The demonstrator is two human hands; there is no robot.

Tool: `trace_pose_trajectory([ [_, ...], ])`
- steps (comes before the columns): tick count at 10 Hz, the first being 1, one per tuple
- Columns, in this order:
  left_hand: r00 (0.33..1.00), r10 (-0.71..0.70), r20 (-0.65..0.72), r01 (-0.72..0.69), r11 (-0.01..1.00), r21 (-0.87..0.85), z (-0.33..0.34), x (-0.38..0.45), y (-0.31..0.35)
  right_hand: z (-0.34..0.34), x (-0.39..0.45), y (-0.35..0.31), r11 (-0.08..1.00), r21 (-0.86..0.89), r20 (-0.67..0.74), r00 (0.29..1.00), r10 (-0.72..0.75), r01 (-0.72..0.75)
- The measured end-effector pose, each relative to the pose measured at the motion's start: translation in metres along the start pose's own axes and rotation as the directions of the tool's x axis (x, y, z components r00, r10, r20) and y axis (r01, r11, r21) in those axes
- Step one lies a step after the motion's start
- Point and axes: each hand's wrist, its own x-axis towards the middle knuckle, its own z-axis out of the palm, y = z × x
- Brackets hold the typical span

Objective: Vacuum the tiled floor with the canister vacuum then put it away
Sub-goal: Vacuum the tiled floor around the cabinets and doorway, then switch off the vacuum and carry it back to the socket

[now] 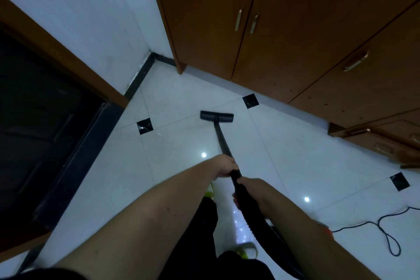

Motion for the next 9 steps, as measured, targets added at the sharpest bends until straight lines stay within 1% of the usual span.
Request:
trace_pose_trajectory([
  [1, 0.989, 0.0, 0.148, -0.014, 0.995, 0.096, 0.04, -0.013, -0.005, -0.021, -0.017, 0.038, 0.999, -0.018, 0.013, 0.999, 0.042, -0.042],
  [2, 0.978, -0.003, 0.211, -0.024, 0.992, 0.125, 0.078, -0.029, -0.006, -0.039, -0.03, 0.079, 0.996, -0.03, 0.053, 0.994, 0.091, -0.089],
  [3, 0.975, -0.009, 0.221, -0.024, 0.988, 0.15, 0.112, -0.039, -0.01, -0.054, -0.04, 0.117, 0.997, -0.018, 0.073, 0.995, 0.075, -0.074],
  [4, 0.983, -0.068, 0.172, 0.061, 0.997, 0.044, 0.158, -0.055, 0.003, -0.07, -0.053, 0.155, 0.999, -0.005, 0.084, 0.996, 0.036, -0.036],
  [5, 0.981, -0.133, 0.144, 0.132, 0.991, 0.014, 0.196, -0.065, 0.008, -0.093, -0.059, 0.192, 0.999, -0.032, 0.057, 0.998, 0.022, -0.02],
  [6, 0.985, -0.027, 0.171, 0.006, 0.993, 0.118, 0.244, -0.077, 0.004, -0.12, -0.068, 0.225, 0.991, -0.136, 0.039, 0.999, 0.003, 0.002],
  [7, 0.996, -0.04, 0.074, 0.024, 0.979, 0.203, 0.28, -0.089, 0.011, -0.147, -0.081, 0.247, 0.972, -0.232, 0.076, 0.997, -0.015, 0.033],
  [8, 0.998, 0.021, 0.067, -0.044, 0.931, 0.362, 0.309, -0.099, 0.017, -0.166, -0.099, 0.262, 0.899, -0.427, 0.149, 0.988, -0.037, 0.098],
  [9, 0.99, 0.075, 0.118, -0.118, 0.903, 0.413, 0.331, -0.103, 0.029, -0.178, -0.125, 0.269, 0.677, -0.711, 0.146, 0.982, -0.119, 0.188],
])
